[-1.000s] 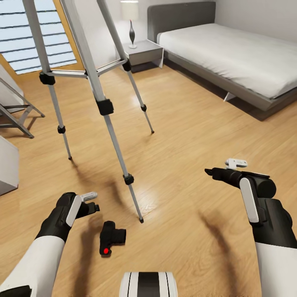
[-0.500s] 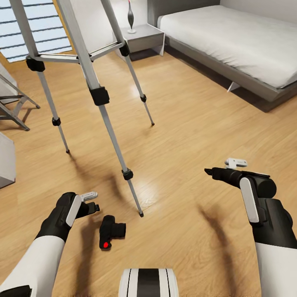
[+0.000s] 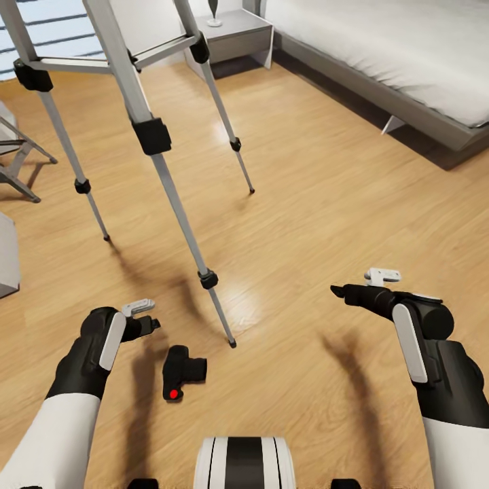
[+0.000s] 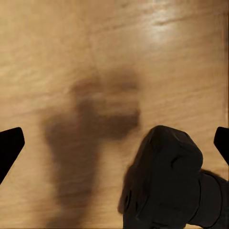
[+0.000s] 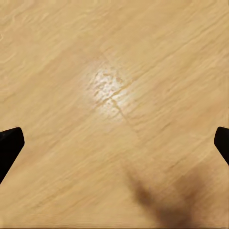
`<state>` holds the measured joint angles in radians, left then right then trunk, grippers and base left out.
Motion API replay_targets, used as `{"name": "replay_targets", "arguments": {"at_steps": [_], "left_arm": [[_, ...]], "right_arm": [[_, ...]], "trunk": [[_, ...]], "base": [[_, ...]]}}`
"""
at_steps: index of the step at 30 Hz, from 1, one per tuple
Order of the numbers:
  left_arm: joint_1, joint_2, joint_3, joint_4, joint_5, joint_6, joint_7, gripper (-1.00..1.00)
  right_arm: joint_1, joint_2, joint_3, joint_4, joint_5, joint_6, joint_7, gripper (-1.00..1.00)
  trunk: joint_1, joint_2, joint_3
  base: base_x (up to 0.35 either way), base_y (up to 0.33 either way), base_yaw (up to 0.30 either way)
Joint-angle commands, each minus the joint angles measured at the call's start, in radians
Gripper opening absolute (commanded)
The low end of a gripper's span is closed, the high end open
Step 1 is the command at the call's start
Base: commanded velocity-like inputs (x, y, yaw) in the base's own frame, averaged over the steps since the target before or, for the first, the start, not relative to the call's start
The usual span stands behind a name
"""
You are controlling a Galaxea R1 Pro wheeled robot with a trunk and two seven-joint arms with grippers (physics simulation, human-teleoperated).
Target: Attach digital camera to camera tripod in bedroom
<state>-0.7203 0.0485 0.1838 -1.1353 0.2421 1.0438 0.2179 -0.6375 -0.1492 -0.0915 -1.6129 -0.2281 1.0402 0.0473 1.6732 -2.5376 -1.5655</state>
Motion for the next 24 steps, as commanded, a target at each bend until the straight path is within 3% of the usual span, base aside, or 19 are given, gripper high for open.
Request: {"name": "replay_targets", "arguments": {"at_steps": [1, 5, 8, 15, 24], "left_arm": [[0.000, 0.000, 0.000, -0.002, 0.011, 0.003, 0.009, 1.00], [0.016, 0.000, 0.002, -0.092, 0.013, 0.003, 0.009, 1.00], [0.026, -0.002, 0.004, -0.167, 0.014, 0.003, 0.010, 1.00], [0.026, -0.014, 0.003, -0.254, 0.013, 0.003, 0.017, 1.00], [0.000, -0.011, 0.007, -0.246, 0.012, 0.003, 0.019, 1.00]], "right_arm": [[-0.001, 0.000, -0.001, -0.001, 0.002, 0.004, 0.005, 1.00], [-0.021, 0.001, 0.003, -0.004, 0.003, 0.004, 0.052, 1.00], [-0.067, 0.002, 0.005, -0.005, 0.003, 0.007, 0.091, 1.00], [-0.140, 0.003, 0.007, -0.006, 0.005, 0.007, 0.119, 1.00], [-0.252, 0.010, 0.007, -0.006, 0.010, 0.007, 0.127, 1.00]], "trunk": [[0.000, -0.001, -0.005], [0.002, -0.001, -0.020], [0.003, -0.002, -0.032], [0.007, -0.004, -0.059], [0.011, -0.006, -0.094]], "base": [[0.000, 0.000, 0.000], [0.000, 0.000, 0.000], [0.000, 0.000, 0.000], [0.000, 0.000, 0.000], [0.000, 0.000, 0.000]]}}
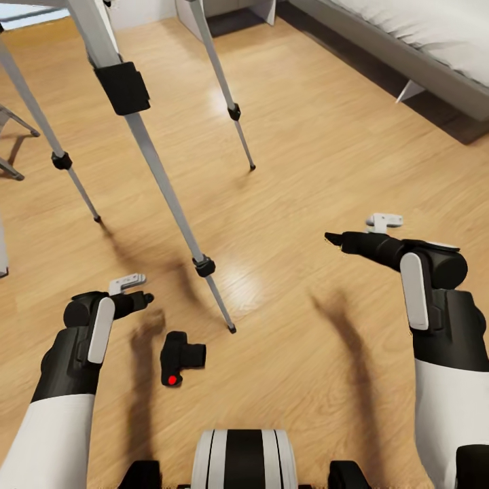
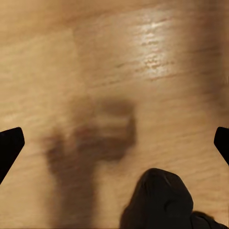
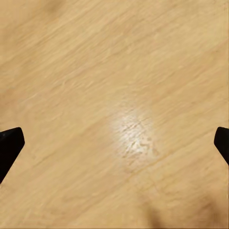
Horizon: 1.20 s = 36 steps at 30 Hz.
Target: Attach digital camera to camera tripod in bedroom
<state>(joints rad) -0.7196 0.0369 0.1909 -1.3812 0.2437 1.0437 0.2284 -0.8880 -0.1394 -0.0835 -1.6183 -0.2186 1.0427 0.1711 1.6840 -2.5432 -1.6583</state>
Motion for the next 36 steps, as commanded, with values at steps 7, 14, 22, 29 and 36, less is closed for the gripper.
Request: {"name": "replay_targets", "arguments": {"at_steps": [7, 14, 22, 29, 36], "left_arm": [[-0.059, 0.007, 0.001, 0.098, 0.005, 0.004, 0.010, 1.00], [-0.083, 0.021, 0.000, 0.144, 0.004, 0.004, 0.011, 1.00], [-0.094, 0.038, 0.002, 0.167, -0.001, 0.004, 0.015, 1.00], [-0.101, 0.062, 0.014, 0.143, -0.010, 0.004, 0.043, 1.00], [-0.073, 0.067, 0.016, -0.011, -0.009, 0.004, 0.051, 1.00]], "right_arm": [[-0.092, 0.004, -0.001, 0.000, 0.004, 0.005, 0.004, 1.00], [-0.120, 0.004, -0.001, 0.000, 0.005, 0.005, 0.003, 1.00], [-0.130, 0.004, -0.001, 0.000, 0.006, 0.005, 0.002, 1.00], [-0.135, 0.001, 0.002, 0.000, 0.005, 0.005, 0.002, 1.00], [-0.136, -0.002, 0.002, 0.000, 0.003, 0.005, 0.002, 1.00]], "trunk": [[0.002, -0.001, -0.016], [0.002, -0.001, -0.016], [0.002, -0.001, -0.016], [0.002, -0.001, -0.016], [0.002, -0.001, -0.016]], "base": [[0.000, 0.000, 0.000], [0.000, 0.000, 0.000], [0.000, 0.000, 0.000], [0.000, 0.000, 0.000], [0.000, 0.000, 0.000]]}}
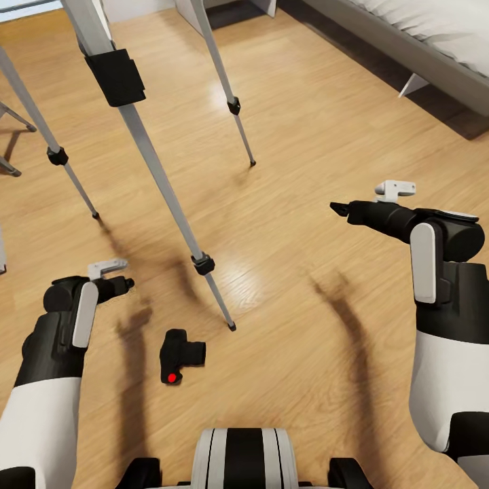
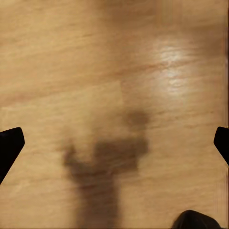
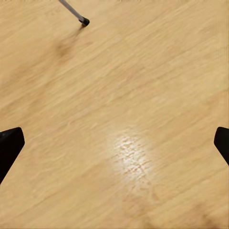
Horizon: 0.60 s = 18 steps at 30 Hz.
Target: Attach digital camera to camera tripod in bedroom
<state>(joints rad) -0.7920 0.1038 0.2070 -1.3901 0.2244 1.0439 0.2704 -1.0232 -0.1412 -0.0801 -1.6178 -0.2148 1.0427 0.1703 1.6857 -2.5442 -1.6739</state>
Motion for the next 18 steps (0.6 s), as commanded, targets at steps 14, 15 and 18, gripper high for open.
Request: {"name": "replay_targets", "arguments": {"at_steps": [14, 15, 18], "left_arm": [[0.090, -0.002, 0.003, -0.111, 0.011, -0.010, -0.022, 1.00], [0.101, 0.001, 0.002, -0.117, 0.009, -0.016, -0.027, 1.00], [0.119, 0.007, -0.001, -0.126, 0.006, -0.026, -0.035, 1.00]], "right_arm": [[0.001, -0.001, -0.004, -0.001, -0.001, 0.005, 0.007, 1.00], [0.001, -0.001, -0.005, -0.001, -0.001, 0.005, 0.007, 1.00], [0.001, -0.001, -0.006, -0.001, -0.001, 0.005, 0.007, 1.00]], "trunk": [[0.000, 0.000, -0.001], [0.000, 0.000, -0.001], [0.000, 0.000, -0.001]], "base": [[0.000, 0.000, 0.000], [0.000, 0.000, 0.000], [0.000, 0.000, 0.000]]}}
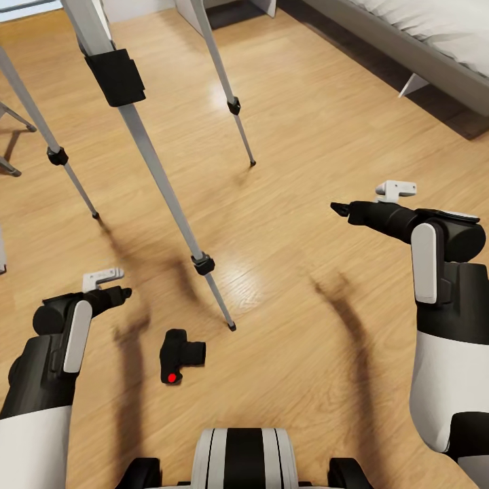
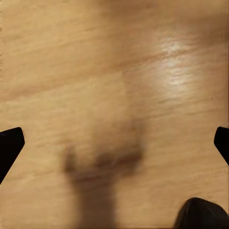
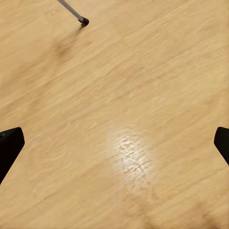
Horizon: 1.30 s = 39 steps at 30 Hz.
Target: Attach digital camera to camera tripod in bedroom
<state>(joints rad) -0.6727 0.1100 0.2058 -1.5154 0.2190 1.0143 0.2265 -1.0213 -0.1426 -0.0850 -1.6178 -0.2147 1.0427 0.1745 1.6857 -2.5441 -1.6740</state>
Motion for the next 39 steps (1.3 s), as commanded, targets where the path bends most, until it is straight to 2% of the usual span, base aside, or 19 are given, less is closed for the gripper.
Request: {"name": "replay_targets", "arguments": {"at_steps": [1, 5, 8, 9, 12, 13, 16, 17, 20, 21, 23, 30, 39], "left_arm": [[0.000, 0.000, 0.000, -0.001, 0.011, 0.003, 0.009, 1.00], [0.027, 0.026, -0.007, -0.011, 0.009, -0.008, -0.004, 1.00], [0.054, 0.061, -0.037, -0.018, 0.012, -0.015, -0.029, 1.00], [0.054, 0.061, -0.037, -0.018, 0.012, -0.015, -0.029, 1.00], [0.072, 0.093, -0.089, -0.020, 0.005, -0.022, -0.056, 1.00], [0.072, 0.093, -0.089, -0.020, 0.005, -0.022, -0.056, 1.00], [0.085, 0.147, -0.182, -0.021, -0.022, -0.046, -0.079, 1.00], [0.085, 0.147, -0.182, -0.021, -0.022, -0.046, -0.079, 1.00], [0.091, 0.202, -0.256, -0.026, -0.039, -0.084, -0.101, 1.00], [0.091, 0.202, -0.256, -0.026, -0.039, -0.084, -0.101, 1.00], [0.094, 0.224, -0.283, -0.028, -0.044, -0.104, -0.109, 1.00], [0.097, 0.252, -0.322, -0.032, -0.050, -0.109, -0.123, 1.00], [0.100, 0.274, -0.335, -0.038, -0.053, -0.117, -0.127, 1.00]], "right_arm": [[-0.001, 0.000, -0.001, -0.001, -0.001, 0.005, 0.003, 1.00], [0.000, 0.000, -0.002, -0.001, 0.000, 0.005, 0.003, 1.00], [0.003, 0.000, -0.002, -0.001, 0.000, 0.005, 0.003, 1.00], [0.003, 0.000, -0.002, -0.001, 0.000, 0.005, 0.003, 1.00], [0.006, 0.000, -0.002, -0.001, -0.001, 0.005, 0.003, 1.00], [0.006, 0.000, -0.002, -0.001, -0.001, 0.005, 0.003, 1.00], [0.008, 0.000, -0.002, -0.001, -0.001, 0.005, 0.003, 1.00], [0.008, 0.000, -0.002, -0.001, -0.001, 0.005, 0.003, 1.00], [0.010, -0.001, -0.002, -0.001, -0.002, 0.005, 0.003, 1.00], [0.010, -0.001, -0.002, -0.001, -0.002, 0.005, 0.003, 1.00], [0.014, -0.001, -0.002, -0.001, -0.002, 0.005, 0.004, 1.00], [0.030, 0.000, -0.001, -0.001, -0.002, 0.005, 0.005, 1.00], [0.040, 0.000, 0.000, -0.001, -0.003, 0.005, 0.005, 1.00]], "trunk": [[0.000, 0.000, -0.001], [0.000, 0.000, -0.001], [0.000, 0.000, -0.001], [0.000, 0.000, -0.001], [0.000, 0.000, -0.001], [0.000, 0.000, -0.001], [0.000, 0.000, -0.001], [0.000, 0.000, -0.001], [0.000, 0.000, -0.001], [0.000, 0.000, -0.001], [0.000, 0.000, -0.001], [0.000, 0.000, -0.001], [0.000, 0.000, -0.001]], "base": [[0.000, 0.000, 0.000], [0.000, 0.000, 0.000], [0.000, 0.000, 0.000], [0.000, 0.000, 0.000], [0.000, 0.000, 0.000], [0.000, 0.000, 0.000], [0.000, 0.000, 0.000], [0.000, 0.000, 0.000], [0.000, 0.000, 0.000], [0.000, 0.000, 0.000], [0.000, 0.000, 0.000], [0.000, 0.000, 0.000], [0.000, 0.000, 0.000]]}}
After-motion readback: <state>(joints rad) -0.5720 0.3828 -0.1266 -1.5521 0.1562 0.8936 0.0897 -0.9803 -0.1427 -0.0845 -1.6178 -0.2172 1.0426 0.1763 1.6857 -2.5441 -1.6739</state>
